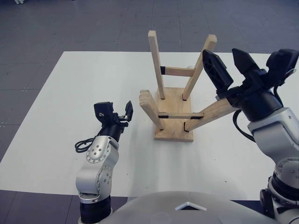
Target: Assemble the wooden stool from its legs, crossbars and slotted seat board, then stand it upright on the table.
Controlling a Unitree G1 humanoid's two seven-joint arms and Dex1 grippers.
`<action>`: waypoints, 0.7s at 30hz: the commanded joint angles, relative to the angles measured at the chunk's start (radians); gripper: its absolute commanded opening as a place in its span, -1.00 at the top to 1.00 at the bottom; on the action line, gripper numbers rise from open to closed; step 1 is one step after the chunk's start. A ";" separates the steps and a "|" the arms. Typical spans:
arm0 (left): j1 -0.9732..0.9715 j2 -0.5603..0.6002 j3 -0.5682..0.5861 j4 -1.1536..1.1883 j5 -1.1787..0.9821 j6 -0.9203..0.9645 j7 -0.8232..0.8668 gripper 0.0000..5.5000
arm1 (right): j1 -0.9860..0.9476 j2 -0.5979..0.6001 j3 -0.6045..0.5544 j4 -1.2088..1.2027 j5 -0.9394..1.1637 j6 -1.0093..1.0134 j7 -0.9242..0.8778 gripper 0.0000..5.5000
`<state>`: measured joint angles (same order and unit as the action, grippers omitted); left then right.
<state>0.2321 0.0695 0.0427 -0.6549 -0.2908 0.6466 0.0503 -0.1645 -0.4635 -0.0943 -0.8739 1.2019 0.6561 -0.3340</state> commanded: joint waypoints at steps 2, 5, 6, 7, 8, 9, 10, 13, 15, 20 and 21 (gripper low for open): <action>0.007 -0.010 -0.022 -0.003 0.002 0.010 -0.007 -0.34 | 0.002 0.006 -0.004 0.020 0.002 -0.013 0.005 -0.99; 0.006 -0.012 -0.031 0.005 0.006 0.007 -0.008 -0.34 | -0.136 -0.047 -0.145 0.032 0.074 -0.090 -0.020 -0.99; 0.007 -0.012 -0.033 0.006 0.006 0.006 -0.008 -0.34 | -0.174 -0.070 -0.192 0.042 0.102 -0.110 -0.030 -0.99; 0.010 -0.009 -0.034 0.006 0.008 0.006 -0.009 -0.34 | -0.201 -0.104 -0.255 0.060 0.119 -0.129 -0.032 -0.99; 0.014 -0.006 -0.036 0.006 0.009 0.007 -0.011 -0.34 | -0.218 -0.137 -0.311 0.082 0.141 -0.143 -0.033 -0.99; 0.024 0.003 -0.037 0.003 0.015 0.010 -0.014 -0.34 | -0.219 -0.174 -0.370 0.112 0.149 -0.151 -0.026 -0.99; 0.033 0.010 -0.038 0.002 0.019 0.012 -0.016 -0.34 | -0.218 -0.202 -0.414 0.138 0.157 -0.156 -0.020 -0.99; 0.091 0.092 -0.062 0.026 0.086 0.000 -0.042 -0.34 | -0.169 -0.265 -0.519 0.239 0.088 -0.164 0.042 -0.99; 0.153 0.182 -0.086 0.049 0.147 -0.003 -0.081 -0.34 | -0.128 -0.289 -0.499 0.336 -0.073 -0.189 0.128 -0.99; 0.339 0.526 -0.120 -0.014 0.238 0.008 -0.322 -0.34 | -0.081 -0.317 -0.210 0.717 -0.559 -0.306 0.360 -0.99; 0.354 0.557 -0.103 -0.032 0.222 0.009 -0.363 -0.34 | -0.108 -0.306 -0.161 0.801 -0.622 -0.326 0.396 -0.99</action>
<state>0.5440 0.5602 -0.0712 -0.6696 -0.0653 0.6290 -0.2362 -0.2437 -0.7725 -0.3420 -0.2017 0.6820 0.3585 -0.0018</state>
